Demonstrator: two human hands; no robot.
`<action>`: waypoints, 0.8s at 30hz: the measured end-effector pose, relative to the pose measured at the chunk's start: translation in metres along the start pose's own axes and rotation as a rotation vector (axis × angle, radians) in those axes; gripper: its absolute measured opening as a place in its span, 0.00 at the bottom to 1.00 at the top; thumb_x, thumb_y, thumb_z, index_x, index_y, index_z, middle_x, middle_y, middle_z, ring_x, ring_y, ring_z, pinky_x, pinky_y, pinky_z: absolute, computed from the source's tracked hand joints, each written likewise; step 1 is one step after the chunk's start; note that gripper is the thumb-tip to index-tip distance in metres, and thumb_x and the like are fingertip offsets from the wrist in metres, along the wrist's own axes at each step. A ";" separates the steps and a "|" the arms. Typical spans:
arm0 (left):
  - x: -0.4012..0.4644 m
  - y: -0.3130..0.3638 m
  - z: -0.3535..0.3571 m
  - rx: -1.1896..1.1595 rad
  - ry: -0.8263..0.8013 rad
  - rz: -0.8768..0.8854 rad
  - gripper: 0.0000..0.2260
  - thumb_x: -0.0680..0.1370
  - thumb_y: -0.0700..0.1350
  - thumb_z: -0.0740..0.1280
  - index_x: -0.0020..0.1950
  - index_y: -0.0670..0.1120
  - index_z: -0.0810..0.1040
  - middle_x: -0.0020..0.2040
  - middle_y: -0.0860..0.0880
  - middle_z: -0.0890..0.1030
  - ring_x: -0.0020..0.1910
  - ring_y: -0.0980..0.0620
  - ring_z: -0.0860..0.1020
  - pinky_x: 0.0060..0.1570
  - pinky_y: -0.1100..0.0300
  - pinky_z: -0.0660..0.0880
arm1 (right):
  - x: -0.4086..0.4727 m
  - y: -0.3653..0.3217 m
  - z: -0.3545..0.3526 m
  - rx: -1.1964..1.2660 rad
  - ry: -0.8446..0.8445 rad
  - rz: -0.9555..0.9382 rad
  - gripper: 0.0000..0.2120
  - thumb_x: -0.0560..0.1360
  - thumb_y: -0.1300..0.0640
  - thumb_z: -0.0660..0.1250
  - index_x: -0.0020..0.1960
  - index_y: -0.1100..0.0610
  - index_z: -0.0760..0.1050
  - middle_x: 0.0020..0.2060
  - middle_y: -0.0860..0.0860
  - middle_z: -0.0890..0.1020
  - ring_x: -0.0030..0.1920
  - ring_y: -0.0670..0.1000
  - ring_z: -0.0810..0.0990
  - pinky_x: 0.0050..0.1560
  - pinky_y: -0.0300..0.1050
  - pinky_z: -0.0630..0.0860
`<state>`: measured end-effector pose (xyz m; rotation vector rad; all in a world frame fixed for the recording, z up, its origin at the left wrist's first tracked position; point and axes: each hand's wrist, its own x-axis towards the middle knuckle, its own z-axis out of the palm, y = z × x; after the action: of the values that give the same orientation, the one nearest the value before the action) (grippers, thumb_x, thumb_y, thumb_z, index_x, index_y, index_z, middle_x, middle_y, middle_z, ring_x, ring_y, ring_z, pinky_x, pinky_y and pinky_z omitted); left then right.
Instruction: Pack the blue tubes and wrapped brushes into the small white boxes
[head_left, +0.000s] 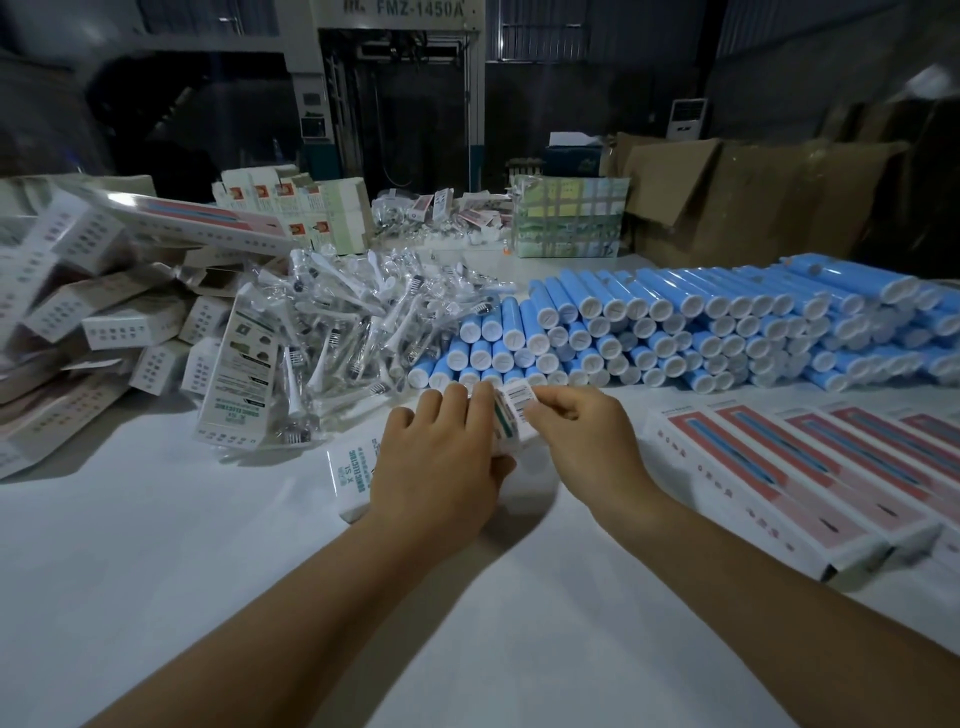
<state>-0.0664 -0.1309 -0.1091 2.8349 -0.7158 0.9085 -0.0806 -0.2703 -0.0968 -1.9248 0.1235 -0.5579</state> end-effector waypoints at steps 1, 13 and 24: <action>0.002 0.000 -0.002 -0.018 0.005 -0.019 0.31 0.75 0.59 0.64 0.72 0.45 0.63 0.61 0.47 0.73 0.58 0.45 0.72 0.53 0.52 0.67 | 0.004 0.002 -0.002 -0.065 0.077 -0.009 0.15 0.75 0.51 0.68 0.61 0.51 0.77 0.55 0.50 0.76 0.55 0.50 0.77 0.56 0.50 0.77; 0.002 0.007 -0.008 -0.107 0.035 0.002 0.30 0.74 0.59 0.65 0.70 0.42 0.67 0.58 0.45 0.76 0.53 0.43 0.74 0.48 0.51 0.70 | 0.001 0.001 0.006 0.900 -0.145 0.258 0.10 0.73 0.67 0.66 0.53 0.60 0.78 0.42 0.56 0.85 0.43 0.53 0.84 0.39 0.44 0.81; -0.006 0.007 -0.014 -0.062 0.071 0.075 0.28 0.74 0.54 0.68 0.67 0.38 0.71 0.54 0.43 0.77 0.49 0.42 0.76 0.45 0.49 0.73 | -0.015 -0.004 0.002 0.014 -0.106 -0.064 0.22 0.80 0.45 0.54 0.69 0.54 0.69 0.63 0.53 0.78 0.63 0.51 0.76 0.65 0.53 0.72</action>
<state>-0.0809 -0.1320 -0.1017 2.7239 -0.8310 0.9748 -0.0936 -0.2621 -0.0990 -1.9458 -0.0098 -0.4964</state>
